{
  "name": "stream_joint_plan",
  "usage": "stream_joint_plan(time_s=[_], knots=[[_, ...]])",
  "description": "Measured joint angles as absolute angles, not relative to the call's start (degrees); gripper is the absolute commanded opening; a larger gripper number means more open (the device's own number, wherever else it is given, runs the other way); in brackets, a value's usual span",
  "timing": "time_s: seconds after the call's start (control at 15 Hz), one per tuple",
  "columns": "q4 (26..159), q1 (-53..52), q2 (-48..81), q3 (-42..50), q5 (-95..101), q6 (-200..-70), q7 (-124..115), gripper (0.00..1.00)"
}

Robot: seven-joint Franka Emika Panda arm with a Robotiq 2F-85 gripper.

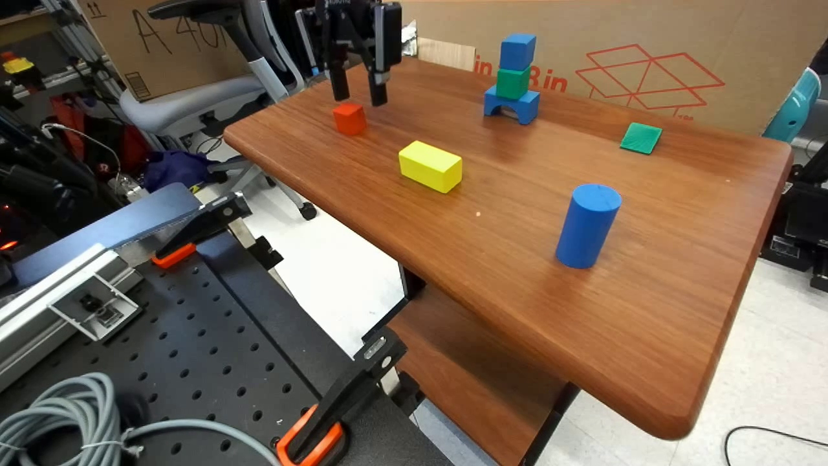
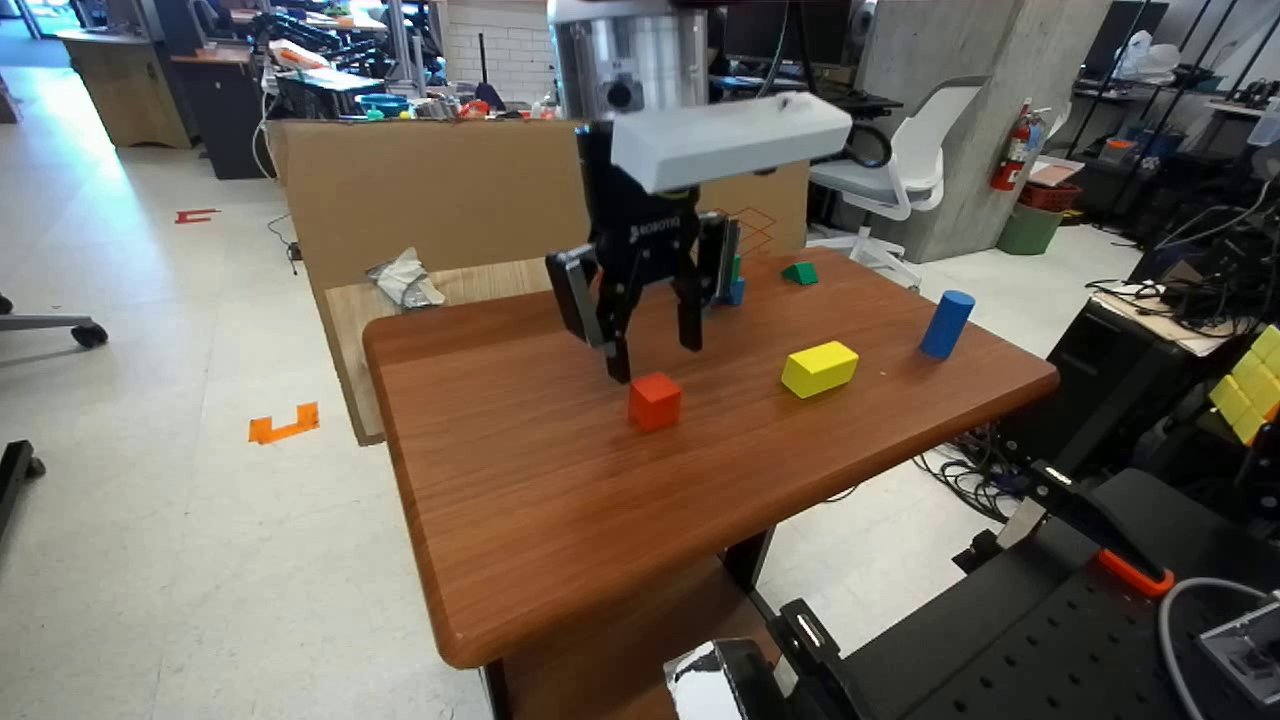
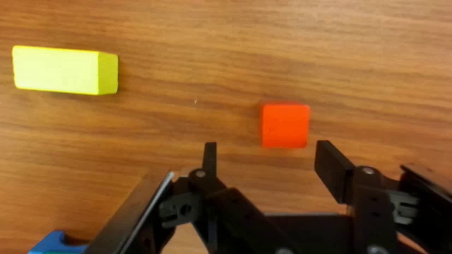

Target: Pick the orange block and put it on the table

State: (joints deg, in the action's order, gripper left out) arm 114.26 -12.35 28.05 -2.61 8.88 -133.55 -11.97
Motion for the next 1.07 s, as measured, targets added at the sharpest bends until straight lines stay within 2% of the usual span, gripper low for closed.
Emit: stream_joint_plan(time_s=[0.53,1.07], knots=[[107.73,-9.19,18.16,1.47,8.91,-130.04,-11.9,1.0],[107.78,-8.48,18.36,0.7,8.89,-129.67,-11.78,1.0]])
